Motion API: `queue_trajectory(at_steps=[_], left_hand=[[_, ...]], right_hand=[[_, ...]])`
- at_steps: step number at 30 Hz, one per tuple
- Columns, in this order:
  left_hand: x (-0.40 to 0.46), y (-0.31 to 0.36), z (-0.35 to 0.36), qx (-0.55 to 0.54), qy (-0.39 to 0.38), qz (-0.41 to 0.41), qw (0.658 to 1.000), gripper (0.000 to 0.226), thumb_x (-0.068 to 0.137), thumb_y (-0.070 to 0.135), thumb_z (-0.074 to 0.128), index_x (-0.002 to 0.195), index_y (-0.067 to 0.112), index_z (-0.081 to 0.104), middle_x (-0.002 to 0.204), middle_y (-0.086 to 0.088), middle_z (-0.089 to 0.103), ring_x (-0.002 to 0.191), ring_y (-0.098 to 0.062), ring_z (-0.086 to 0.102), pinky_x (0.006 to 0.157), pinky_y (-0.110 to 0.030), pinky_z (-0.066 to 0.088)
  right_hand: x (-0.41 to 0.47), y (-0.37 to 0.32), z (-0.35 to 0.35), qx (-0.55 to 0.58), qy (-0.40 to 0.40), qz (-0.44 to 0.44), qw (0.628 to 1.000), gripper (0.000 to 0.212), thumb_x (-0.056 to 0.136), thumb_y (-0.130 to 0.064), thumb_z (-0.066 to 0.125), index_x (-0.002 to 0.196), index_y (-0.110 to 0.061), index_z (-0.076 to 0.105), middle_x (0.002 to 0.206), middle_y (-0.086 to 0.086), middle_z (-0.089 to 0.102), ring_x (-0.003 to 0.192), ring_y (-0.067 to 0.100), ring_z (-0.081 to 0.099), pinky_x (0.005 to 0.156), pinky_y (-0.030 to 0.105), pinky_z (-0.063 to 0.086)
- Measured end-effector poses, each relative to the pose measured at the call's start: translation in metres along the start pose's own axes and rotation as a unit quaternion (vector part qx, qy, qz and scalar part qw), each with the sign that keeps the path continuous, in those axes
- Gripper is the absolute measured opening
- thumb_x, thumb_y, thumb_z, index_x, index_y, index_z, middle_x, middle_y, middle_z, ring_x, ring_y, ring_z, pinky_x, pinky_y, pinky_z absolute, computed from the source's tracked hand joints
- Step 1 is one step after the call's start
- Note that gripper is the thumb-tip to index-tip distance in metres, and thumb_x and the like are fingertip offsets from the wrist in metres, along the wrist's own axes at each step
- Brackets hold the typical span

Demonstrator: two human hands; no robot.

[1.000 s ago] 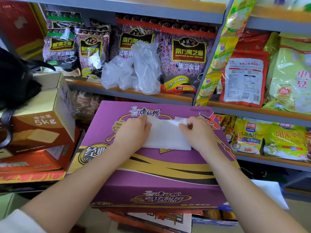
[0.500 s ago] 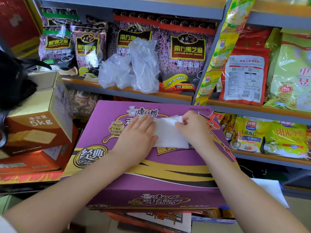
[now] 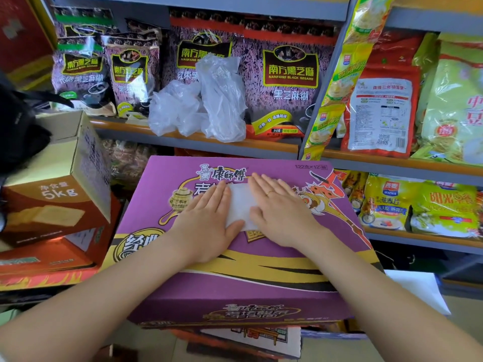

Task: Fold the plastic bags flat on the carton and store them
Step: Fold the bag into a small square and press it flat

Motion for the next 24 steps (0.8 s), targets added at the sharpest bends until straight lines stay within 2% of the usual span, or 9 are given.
queue_trajectory(at_steps=[2,6,9,11,13,15,17,21,24], left_hand=[[-0.002,-0.002,-0.001,0.017,-0.008,-0.001,1.000,0.099,0.063,0.064,-0.018,0.145,0.010,-0.010,0.155,-0.006,-0.012,0.143,-0.016,-0.009,0.114,-0.030,-0.004],[0.004,-0.001,-0.006,0.059,-0.056,-0.017,0.997,0.080,0.090,0.063,0.008,0.146,0.007,-0.006,0.156,-0.008,-0.008,0.143,-0.018,-0.007,0.116,-0.034,-0.003],[0.023,0.024,-0.027,0.053,0.027,0.022,0.998,0.074,0.092,0.056,0.013,0.146,0.007,0.000,0.156,-0.008,0.000,0.143,-0.017,-0.005,0.115,-0.034,-0.004],[0.029,0.043,-0.024,0.032,0.040,0.081,0.995,0.070,0.094,0.053,0.014,0.146,0.009,-0.001,0.156,-0.006,-0.001,0.143,-0.015,-0.006,0.113,-0.030,-0.007],[0.028,0.046,-0.014,0.024,0.030,0.104,0.994,0.078,0.088,0.062,0.005,0.146,0.010,-0.001,0.156,-0.005,-0.002,0.143,-0.013,-0.006,0.112,-0.026,-0.009],[0.025,0.039,-0.009,0.031,0.041,0.102,0.993,0.093,0.072,0.065,-0.012,0.146,0.010,-0.002,0.156,-0.005,-0.002,0.143,-0.013,-0.006,0.111,-0.025,-0.010],[0.020,0.029,-0.006,0.027,0.030,0.089,0.995,0.101,0.063,0.065,-0.018,0.146,0.010,-0.004,0.156,-0.005,-0.005,0.143,-0.014,-0.006,0.111,-0.026,-0.011],[0.007,0.007,0.001,-0.004,-0.005,0.080,0.997,0.121,0.047,0.080,-0.030,0.146,0.013,-0.008,0.155,-0.001,-0.012,0.142,-0.013,-0.009,0.112,-0.027,-0.007],[-0.002,-0.005,0.003,-0.006,-0.014,0.083,0.996,0.123,0.044,0.082,-0.032,0.146,0.016,-0.009,0.155,0.001,-0.014,0.142,-0.012,-0.010,0.114,-0.029,-0.003]], right_hand=[[-0.001,0.017,0.004,0.018,-0.030,0.023,0.999,0.057,0.098,-0.034,0.014,0.150,-0.016,-0.001,0.159,-0.002,-0.002,0.146,0.010,-0.003,0.118,0.031,-0.004],[-0.004,0.025,0.006,0.030,-0.053,0.034,0.998,0.056,0.100,-0.035,0.015,0.150,-0.018,-0.004,0.159,-0.004,-0.007,0.145,0.008,-0.006,0.118,0.032,-0.004],[-0.003,0.025,0.008,0.037,-0.054,0.035,0.997,0.056,0.101,-0.038,0.016,0.150,-0.018,-0.004,0.158,-0.004,-0.009,0.145,0.009,-0.008,0.119,0.033,-0.003],[-0.003,0.027,0.009,0.036,-0.056,0.035,0.997,0.055,0.101,-0.037,0.015,0.149,-0.019,-0.005,0.158,-0.004,-0.010,0.145,0.008,-0.009,0.119,0.033,-0.004],[-0.003,0.028,0.011,0.033,-0.060,0.035,0.997,0.055,0.101,-0.036,0.013,0.149,-0.018,-0.006,0.158,-0.005,-0.010,0.145,0.008,-0.010,0.119,0.033,-0.005],[-0.003,0.027,0.011,0.036,-0.059,0.033,0.997,0.055,0.101,-0.036,0.013,0.149,-0.018,-0.006,0.158,-0.005,-0.010,0.145,0.008,-0.009,0.119,0.033,-0.005],[-0.005,0.028,0.010,0.042,-0.059,0.036,0.997,0.055,0.101,-0.037,0.013,0.149,-0.019,-0.005,0.158,-0.005,-0.009,0.145,0.007,-0.008,0.118,0.034,-0.005],[-0.013,0.042,0.010,0.020,-0.070,0.058,0.996,0.054,0.100,-0.038,0.010,0.149,-0.022,-0.005,0.158,-0.006,-0.009,0.145,0.008,-0.008,0.119,0.036,-0.004],[-0.020,0.040,-0.005,-0.028,-0.008,0.055,0.998,0.055,0.099,-0.041,0.013,0.150,-0.022,0.004,0.158,-0.006,-0.010,0.145,0.010,-0.009,0.118,0.038,-0.004]])
Point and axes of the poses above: each hand's wrist, its own x-axis towards the middle knuckle, its own z-axis out of the palm, y = z × x, the point moved 9 cm from there along x, towards the middle knuckle
